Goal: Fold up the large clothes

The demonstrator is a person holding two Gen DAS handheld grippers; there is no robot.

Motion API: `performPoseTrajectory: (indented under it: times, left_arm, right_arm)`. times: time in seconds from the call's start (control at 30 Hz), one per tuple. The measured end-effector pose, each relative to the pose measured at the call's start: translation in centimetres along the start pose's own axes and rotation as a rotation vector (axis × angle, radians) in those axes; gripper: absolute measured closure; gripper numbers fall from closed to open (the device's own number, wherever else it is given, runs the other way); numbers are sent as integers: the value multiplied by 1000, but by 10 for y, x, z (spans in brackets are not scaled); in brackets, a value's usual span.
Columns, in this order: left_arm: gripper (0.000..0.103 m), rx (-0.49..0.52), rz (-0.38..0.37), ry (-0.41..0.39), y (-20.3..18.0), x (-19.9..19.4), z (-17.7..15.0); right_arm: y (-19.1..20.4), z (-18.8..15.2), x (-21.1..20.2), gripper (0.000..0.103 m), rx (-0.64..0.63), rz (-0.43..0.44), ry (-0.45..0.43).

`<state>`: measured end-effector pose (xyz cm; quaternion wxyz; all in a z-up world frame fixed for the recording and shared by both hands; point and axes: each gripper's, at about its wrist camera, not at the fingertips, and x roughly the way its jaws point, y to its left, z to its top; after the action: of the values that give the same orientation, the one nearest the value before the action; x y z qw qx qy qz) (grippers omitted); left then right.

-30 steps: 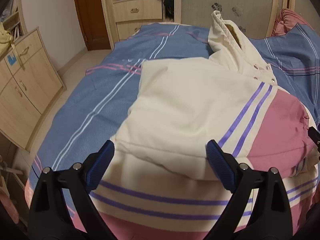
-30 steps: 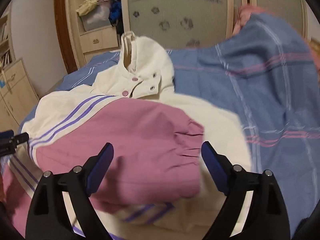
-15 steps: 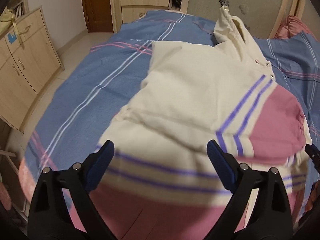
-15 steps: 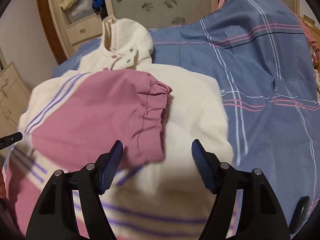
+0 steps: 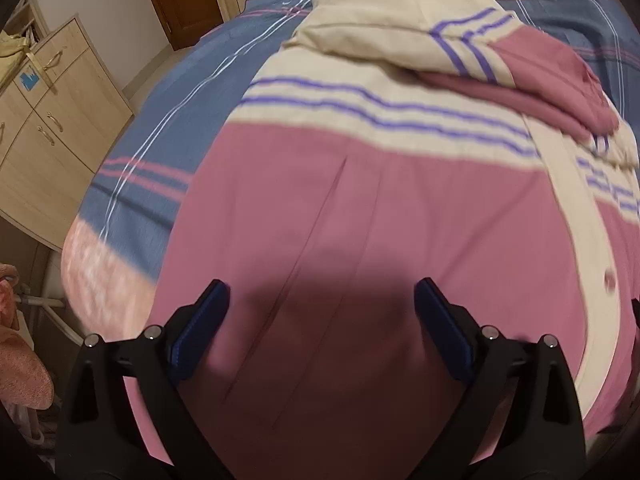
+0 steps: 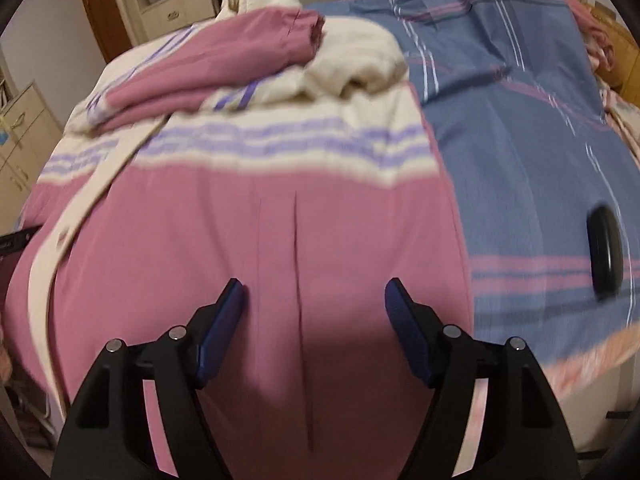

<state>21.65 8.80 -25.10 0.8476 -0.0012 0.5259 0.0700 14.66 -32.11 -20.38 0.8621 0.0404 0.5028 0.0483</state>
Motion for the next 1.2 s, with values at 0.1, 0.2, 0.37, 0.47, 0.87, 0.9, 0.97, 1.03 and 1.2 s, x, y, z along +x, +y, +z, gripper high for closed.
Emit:
performPoseTrajectory:
  times: [0.1, 0.2, 0.37, 0.47, 0.87, 0.9, 0.97, 1.03, 1.2]
  left_arm:
    - [5, 33, 12, 10, 4, -8, -31]
    - [7, 37, 36, -19, 3, -36, -40]
    - [7, 32, -115, -105, -29, -72, -25]
    - [7, 65, -123, -44, -63, -46, -16]
    - [4, 269, -68, 32, -76, -38, -69]
    - [5, 268, -64, 17, -76, -45, -65]
    - [5, 253, -58, -54, -73, -59, -57]
    - [5, 214, -51, -61, -65, -55, -41]
    - [2, 156, -136, 33, -57, -10, -30]
  right_arm:
    - [6, -42, -10, 26, -61, -24, 78]
    - [14, -51, -33, 26, -82, -51, 37]
    - [47, -6, -65, 26, -46, 127, -155]
    - [74, 22, -30, 26, -48, 124, -119]
    - [108, -61, -13, 15, -288, 0, 28]
    - [108, -59, -17, 15, -284, 37, 21]
    - [98, -43, -38, 15, -216, 104, -64]
    - [84, -27, -42, 15, -149, 66, -122]
    - [65, -24, 13, 3, -154, -26, -29]
